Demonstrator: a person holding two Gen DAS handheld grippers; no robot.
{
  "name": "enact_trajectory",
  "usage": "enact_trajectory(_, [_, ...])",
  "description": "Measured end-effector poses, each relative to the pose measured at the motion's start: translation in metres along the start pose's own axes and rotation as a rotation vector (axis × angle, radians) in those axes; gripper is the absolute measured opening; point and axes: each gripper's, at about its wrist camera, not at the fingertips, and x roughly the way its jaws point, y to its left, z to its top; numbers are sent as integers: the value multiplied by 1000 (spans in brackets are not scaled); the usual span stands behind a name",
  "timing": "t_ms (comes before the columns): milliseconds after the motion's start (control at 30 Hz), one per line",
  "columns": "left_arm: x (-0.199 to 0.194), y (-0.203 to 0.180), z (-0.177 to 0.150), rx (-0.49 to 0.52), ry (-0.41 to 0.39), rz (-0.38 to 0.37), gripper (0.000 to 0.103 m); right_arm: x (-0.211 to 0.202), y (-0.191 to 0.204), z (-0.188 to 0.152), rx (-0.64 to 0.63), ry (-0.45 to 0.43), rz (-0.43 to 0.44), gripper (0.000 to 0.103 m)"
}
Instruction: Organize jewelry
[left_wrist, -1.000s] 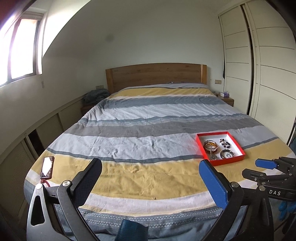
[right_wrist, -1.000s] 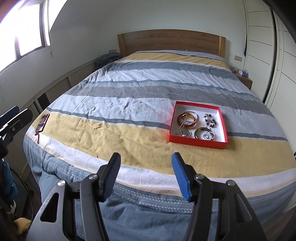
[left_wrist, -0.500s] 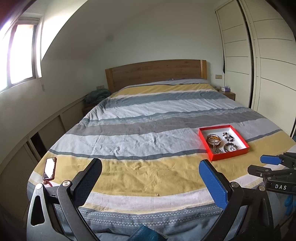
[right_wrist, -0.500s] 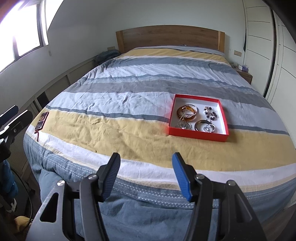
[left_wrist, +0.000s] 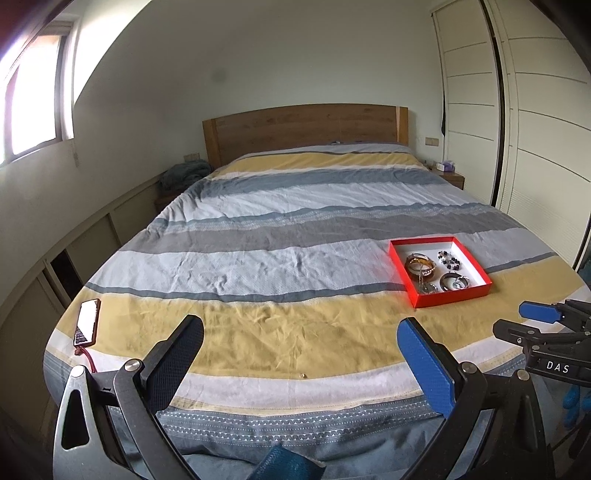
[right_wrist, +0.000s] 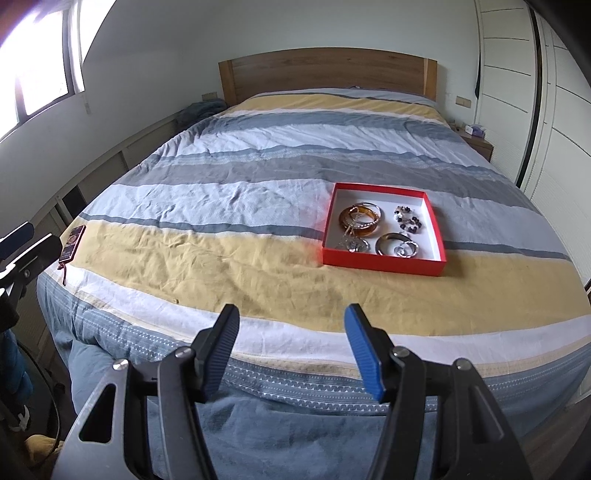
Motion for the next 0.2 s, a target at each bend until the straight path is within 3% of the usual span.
enact_trajectory(200, [7, 0, -2, -7, 22, -7, 103, 1, -2, 0, 7, 2, -9, 58])
